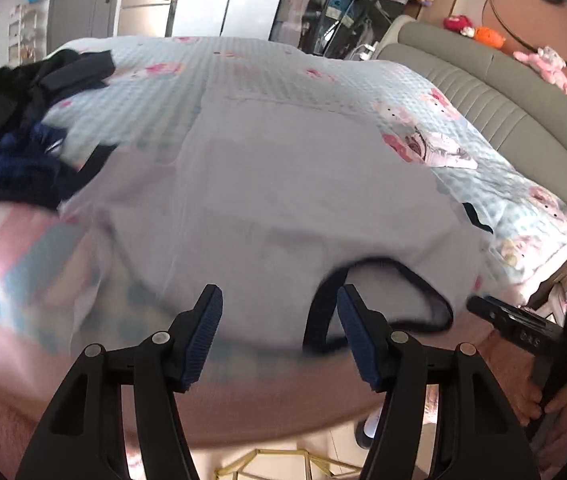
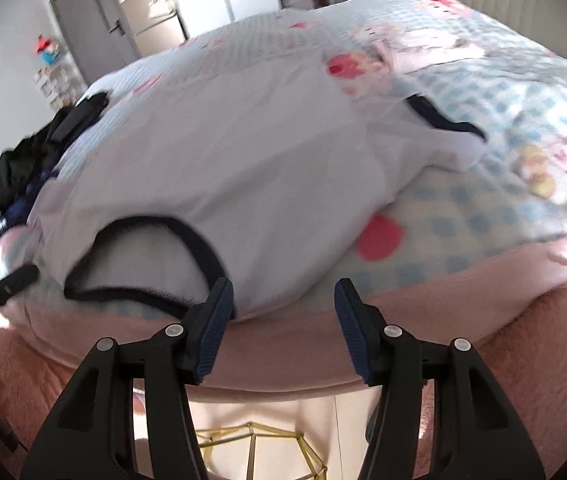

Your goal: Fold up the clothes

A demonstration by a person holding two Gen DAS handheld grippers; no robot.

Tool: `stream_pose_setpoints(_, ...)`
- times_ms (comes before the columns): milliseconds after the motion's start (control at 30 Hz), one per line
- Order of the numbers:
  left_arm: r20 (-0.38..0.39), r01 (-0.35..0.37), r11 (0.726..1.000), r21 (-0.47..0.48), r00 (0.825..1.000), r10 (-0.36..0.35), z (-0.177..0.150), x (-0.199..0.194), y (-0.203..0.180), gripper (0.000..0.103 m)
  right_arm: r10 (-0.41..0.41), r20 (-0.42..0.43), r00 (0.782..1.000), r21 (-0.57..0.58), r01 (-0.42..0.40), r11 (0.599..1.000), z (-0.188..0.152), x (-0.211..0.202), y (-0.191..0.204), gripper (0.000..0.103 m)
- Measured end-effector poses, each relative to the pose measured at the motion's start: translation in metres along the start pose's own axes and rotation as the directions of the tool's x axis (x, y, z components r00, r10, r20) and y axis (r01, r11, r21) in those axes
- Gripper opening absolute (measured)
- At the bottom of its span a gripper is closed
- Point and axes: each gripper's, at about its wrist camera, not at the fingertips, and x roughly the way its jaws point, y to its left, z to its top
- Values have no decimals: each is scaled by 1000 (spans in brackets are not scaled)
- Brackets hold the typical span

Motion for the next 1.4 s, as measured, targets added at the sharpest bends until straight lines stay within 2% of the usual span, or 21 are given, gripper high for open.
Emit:
stream_pose_setpoints(100, -29, 35, 999, 18, 999, -35, 12, 19, -11, 62, -32, -11, 999, 62, 32, 998, 6, -2, -17, 53)
stream_pose_setpoints(233, -53, 124, 990, 60, 991, -121, 27, 37, -46, 62, -45, 40, 998, 169, 37, 985, 25, -18, -56, 54)
stream_pose_setpoints(400, -113, 151, 979, 140, 984, -135, 44, 78, -109, 62, -69, 40, 997, 228, 59, 972, 51, -8, -93, 55)
stream_pose_setpoints(500, -148, 196, 969, 152, 974, -174, 49, 96, -145, 62, -27, 19, 999, 291, 20, 956, 63, 12, -116, 55)
stream_pose_setpoints(667, -216, 212, 958, 192, 962, -169, 42, 122, -187, 62, 34, 27, 999, 425, -42, 904, 65, 28, -147, 55)
stream_pose_setpoints(767, -222, 188, 964, 188, 964, -145, 34, 129, -191, 62, 118, 28, 993, 472, -117, 874, 72, 40, -159, 57)
stream_pose_setpoints(800, -222, 192, 965, 178, 963, -151, 34, 128, -189, 62, 131, 23, 991, 452, -127, 883, 77, 45, -158, 57)
stream_pose_setpoints(833, -221, 197, 966, 169, 962, -158, 34, 127, -187, 62, 133, 15, 991, 426, -127, 896, 83, 50, -157, 44)
stream_pose_setpoints(867, -220, 202, 966, 159, 961, -164, 34, 126, -186, 62, 133, 28, 991, 401, -133, 906, 88, 48, -154, 27)
stream_pose_setpoints(933, -214, 219, 968, 124, 958, -190, 39, 119, -179, 62, 133, 71, 989, 353, -149, 924, 96, 42, -146, 9)
stream_pose_setpoints(1033, -192, 213, 975, 61, 961, -198, 51, 107, -161, 62, 236, 162, 958, 257, -272, 927, 105, 26, -122, 7)
stream_pose_setpoints(1100, -191, 118, 989, 84, 977, -100, 57, 101, -152, 62, 286, 183, 941, 188, -319, 929, 108, 23, -100, 7)
stream_pose_setpoints(1133, -183, 82, 993, 88, 981, -65, 59, 98, -147, 62, 310, 164, 937, 171, -336, 926, 106, 27, -90, 7)
stream_pose_setpoints(1267, -181, 127, 992, -22, 975, -129, 65, 96, -122, 62, 401, 46, 915, 131, -403, 906, 93, 51, -53, 7)
stream_pose_setpoints(1333, -178, 127, 990, -52, 975, -135, 63, 98, -114, 62, 433, -25, 901, 107, -428, 897, 86, 61, -36, 10)
stream_pose_setpoints(1400, -193, 166, 982, -91, 964, -181, 59, 104, -112, 62, 415, -58, 908, 79, -410, 909, 83, 63, -30, 12)
